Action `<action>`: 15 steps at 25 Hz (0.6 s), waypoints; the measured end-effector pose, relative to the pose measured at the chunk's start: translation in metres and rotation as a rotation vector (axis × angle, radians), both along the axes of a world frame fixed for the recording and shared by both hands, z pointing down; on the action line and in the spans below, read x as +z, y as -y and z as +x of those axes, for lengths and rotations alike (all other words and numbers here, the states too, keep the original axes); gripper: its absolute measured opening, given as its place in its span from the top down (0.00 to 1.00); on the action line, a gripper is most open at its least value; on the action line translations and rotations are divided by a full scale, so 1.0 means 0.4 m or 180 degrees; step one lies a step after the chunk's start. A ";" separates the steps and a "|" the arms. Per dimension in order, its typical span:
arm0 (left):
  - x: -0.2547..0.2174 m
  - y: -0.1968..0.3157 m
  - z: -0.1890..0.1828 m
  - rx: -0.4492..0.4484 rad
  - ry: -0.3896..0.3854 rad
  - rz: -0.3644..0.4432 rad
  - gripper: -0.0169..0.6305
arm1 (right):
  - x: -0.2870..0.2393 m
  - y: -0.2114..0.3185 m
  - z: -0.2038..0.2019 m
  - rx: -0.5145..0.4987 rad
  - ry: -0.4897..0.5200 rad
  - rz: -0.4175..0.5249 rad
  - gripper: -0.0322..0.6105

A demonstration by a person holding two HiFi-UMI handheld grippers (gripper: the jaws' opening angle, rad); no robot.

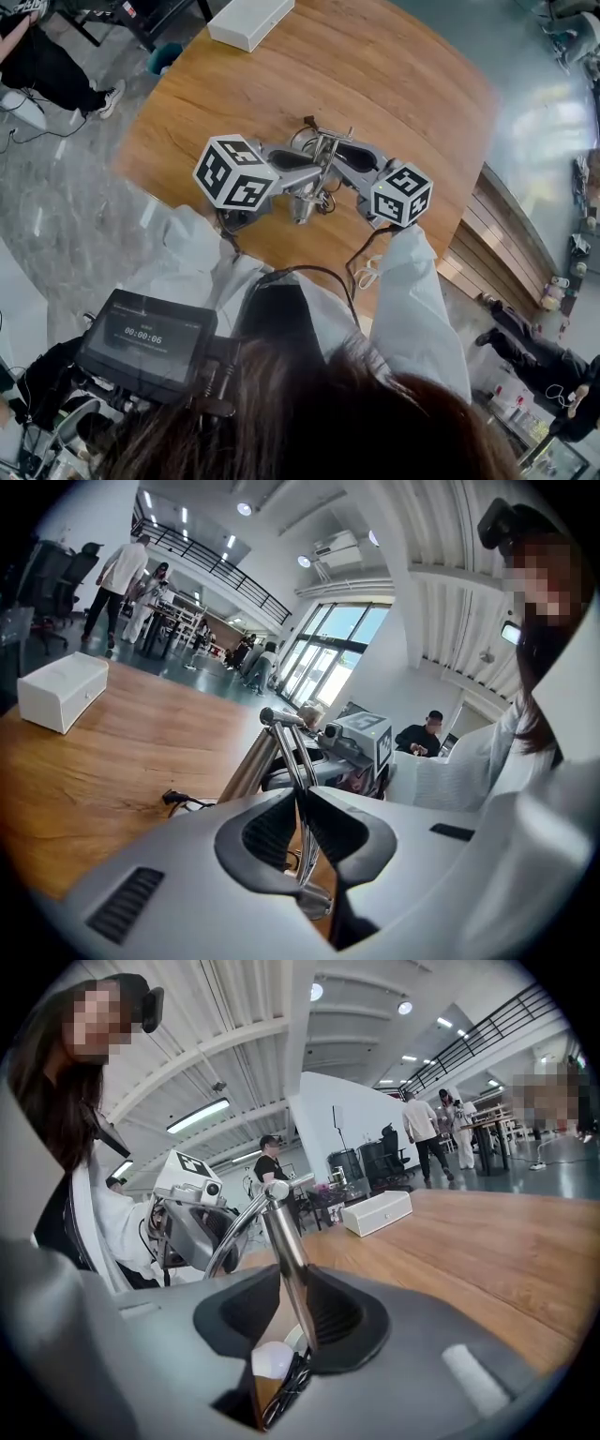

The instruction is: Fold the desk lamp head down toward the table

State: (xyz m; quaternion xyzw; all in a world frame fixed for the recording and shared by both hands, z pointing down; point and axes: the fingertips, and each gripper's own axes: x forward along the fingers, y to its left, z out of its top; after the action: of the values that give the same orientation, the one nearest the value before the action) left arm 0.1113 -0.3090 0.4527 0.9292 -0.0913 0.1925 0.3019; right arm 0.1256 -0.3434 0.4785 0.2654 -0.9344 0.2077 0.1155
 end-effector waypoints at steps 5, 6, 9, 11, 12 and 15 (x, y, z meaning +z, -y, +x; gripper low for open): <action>0.005 0.018 -0.010 -0.0153 -0.0155 -0.0078 0.89 | 0.014 0.012 -0.003 0.0104 -0.0091 -0.0037 0.81; 0.006 0.017 -0.015 -0.0201 -0.0186 -0.0063 0.89 | 0.022 0.011 -0.006 0.0153 -0.0156 -0.0047 0.81; 0.017 -0.010 -0.034 -0.0227 -0.0094 0.0058 0.89 | 0.049 0.001 0.010 0.0398 -0.0343 -0.0113 0.82; 0.015 -0.031 -0.056 -0.0276 -0.0066 0.0069 0.89 | 0.046 -0.012 0.043 0.0669 -0.0204 -0.0212 0.83; 0.007 -0.032 -0.069 -0.0358 -0.0085 0.0081 0.89 | 0.034 -0.019 0.058 0.0804 -0.0064 -0.0260 0.85; -0.048 -0.012 -0.104 -0.0701 -0.0138 0.0265 0.89 | -0.033 -0.041 0.080 0.1060 0.0158 -0.0220 0.89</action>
State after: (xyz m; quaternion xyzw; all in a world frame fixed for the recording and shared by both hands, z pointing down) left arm 0.0696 -0.3043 0.4335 0.9293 -0.1941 0.1340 0.2844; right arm 0.1576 -0.3271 0.4655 0.4072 -0.8724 0.2625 0.0654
